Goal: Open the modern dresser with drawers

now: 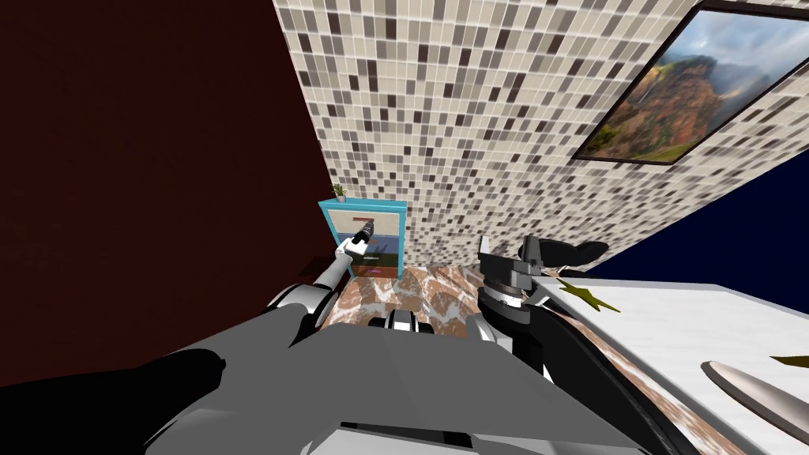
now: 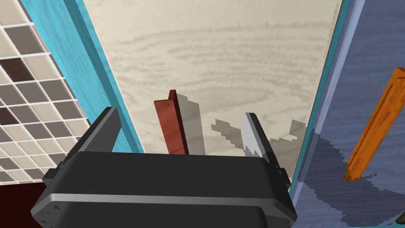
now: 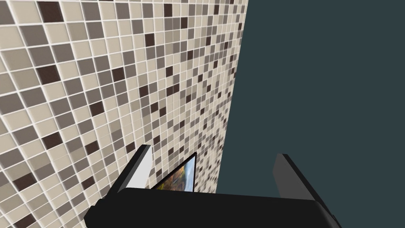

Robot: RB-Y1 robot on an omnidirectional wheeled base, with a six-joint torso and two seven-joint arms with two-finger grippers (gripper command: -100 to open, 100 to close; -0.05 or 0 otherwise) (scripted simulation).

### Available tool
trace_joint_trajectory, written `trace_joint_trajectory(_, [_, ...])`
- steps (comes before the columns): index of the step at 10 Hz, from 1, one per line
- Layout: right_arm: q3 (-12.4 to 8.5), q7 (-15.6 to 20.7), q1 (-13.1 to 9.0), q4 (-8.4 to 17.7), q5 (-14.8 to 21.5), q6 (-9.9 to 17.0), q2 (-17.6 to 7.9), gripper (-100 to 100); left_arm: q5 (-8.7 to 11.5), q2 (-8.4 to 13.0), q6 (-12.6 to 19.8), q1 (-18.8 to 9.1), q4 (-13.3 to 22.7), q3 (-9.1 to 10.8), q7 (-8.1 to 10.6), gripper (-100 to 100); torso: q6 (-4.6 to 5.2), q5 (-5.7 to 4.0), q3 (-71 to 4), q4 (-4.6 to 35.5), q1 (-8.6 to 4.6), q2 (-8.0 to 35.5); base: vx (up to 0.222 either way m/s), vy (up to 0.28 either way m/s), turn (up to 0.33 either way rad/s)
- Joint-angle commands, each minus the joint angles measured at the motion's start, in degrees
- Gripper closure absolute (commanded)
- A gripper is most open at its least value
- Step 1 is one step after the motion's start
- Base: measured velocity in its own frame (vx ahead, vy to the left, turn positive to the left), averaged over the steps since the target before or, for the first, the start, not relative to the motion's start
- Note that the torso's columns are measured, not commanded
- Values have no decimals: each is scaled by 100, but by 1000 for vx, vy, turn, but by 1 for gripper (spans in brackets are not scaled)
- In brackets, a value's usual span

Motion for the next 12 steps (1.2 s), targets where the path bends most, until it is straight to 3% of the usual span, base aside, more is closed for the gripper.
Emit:
trace_joint_trajectory(1, [0,0,0,0,0,0,0,0,-28,235,291,-353,398,-14,127,-100,-2,1,0,0,2,-1,7,15,-70])
trace_joint_trajectory(2, [0,0,0,0,0,0,0,0,-28,235,291,-353,398,-14,127,-100,-3,1,1,0,1,1,5,11,-15])
trace_joint_trajectory(3, [0,0,0,0,0,0,0,0,-57,388,452,-572,635,-14,191,-100,-2,0,1,0,-1,1,5,10,-84])
trace_joint_trajectory(5, [0,0,0,0,0,0,0,0,-75,501,558,-718,789,-13,233,-100,-1,0,1,0,-1,1,5,12,-62])
trace_joint_trajectory(8, [0,0,1,0,0,0,0,0,-44,506,551,-672,723,-25,232,-100,0,0,-12,-5,2,-22,50,13,-13])
trace_joint_trajectory(9, [0,0,1,0,0,0,0,0,-44,508,555,-675,723,-24,233,100,-1,1,-7,-5,0,-9,8,2,1])
trace_joint_trajectory(12, [0,0,-2,0,0,0,1,0,-27,515,606,-702,666,-63,245,100,4,15,5,-24,3,10,-129,-24,22])
